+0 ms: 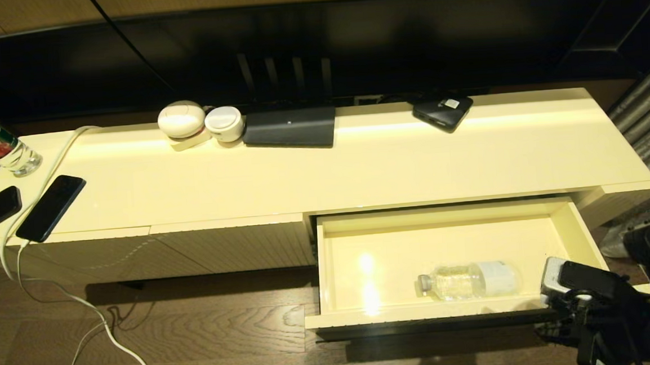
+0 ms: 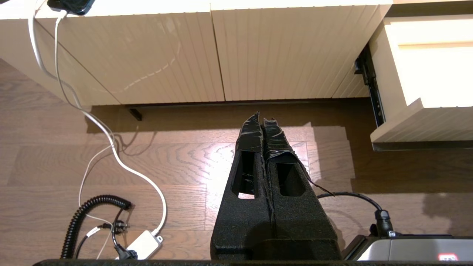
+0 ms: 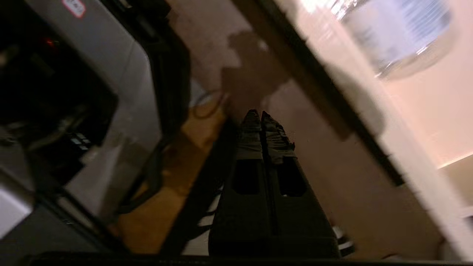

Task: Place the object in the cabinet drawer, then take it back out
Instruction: Close the drawer

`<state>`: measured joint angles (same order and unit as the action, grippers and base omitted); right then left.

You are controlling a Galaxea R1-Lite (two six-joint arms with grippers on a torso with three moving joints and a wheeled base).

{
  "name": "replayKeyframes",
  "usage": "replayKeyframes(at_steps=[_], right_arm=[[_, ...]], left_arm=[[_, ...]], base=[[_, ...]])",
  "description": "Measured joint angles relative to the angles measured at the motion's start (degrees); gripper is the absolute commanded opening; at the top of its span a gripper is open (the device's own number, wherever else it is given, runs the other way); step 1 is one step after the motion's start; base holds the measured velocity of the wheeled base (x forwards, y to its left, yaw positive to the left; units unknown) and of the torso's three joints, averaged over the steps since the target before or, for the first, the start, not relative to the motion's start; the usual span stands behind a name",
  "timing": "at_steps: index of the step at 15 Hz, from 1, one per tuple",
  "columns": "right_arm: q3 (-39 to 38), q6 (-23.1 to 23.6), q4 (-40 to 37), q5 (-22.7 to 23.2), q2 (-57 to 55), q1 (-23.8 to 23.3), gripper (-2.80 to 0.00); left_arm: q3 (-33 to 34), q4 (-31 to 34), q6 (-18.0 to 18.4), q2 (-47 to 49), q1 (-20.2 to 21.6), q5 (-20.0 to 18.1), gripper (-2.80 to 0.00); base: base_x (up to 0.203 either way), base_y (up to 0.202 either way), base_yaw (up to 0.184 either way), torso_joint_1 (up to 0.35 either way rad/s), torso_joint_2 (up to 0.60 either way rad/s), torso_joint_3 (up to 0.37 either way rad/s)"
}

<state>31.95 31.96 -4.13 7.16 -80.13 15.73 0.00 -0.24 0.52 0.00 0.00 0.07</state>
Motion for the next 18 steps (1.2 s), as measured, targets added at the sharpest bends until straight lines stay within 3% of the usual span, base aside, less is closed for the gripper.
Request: replayKeyframes(at_steps=[3, 6, 11, 18], right_arm=[[-3.15, -7.97, 0.06, -0.2, -2.57, 0.01, -2.8], [-3.97, -12.98, 0.11, -0.48, -5.98, -0.2, -2.8], [-3.23, -14.63, 1.16, -5.89, -11.79, -0.49, -2.8], [-1.32, -14.76, 10.13, -6.45, -16.01, -1.54, -2.8]], left_arm=[[0.0, 0.0, -0.01, 0.0, 0.0, -0.02, -2.8], [0.0, 0.0, 0.02, 0.0, 0.0, -0.05, -2.8], [0.0, 0.0, 0.0, 0.0, 0.0, -0.07, -2.8], [0.0, -0.02, 0.0, 0.0, 0.0, -0.02, -2.8]], base=[[0.0, 0.0, 0.0, 0.0, 0.0, 0.0], [0.0, 0.0, 0.0, 0.0, 0.0, 0.0], [0.0, 0.0, 0.0, 0.0, 0.0, 0.0], [0.0, 0.0, 0.0, 0.0, 0.0, 0.0]])
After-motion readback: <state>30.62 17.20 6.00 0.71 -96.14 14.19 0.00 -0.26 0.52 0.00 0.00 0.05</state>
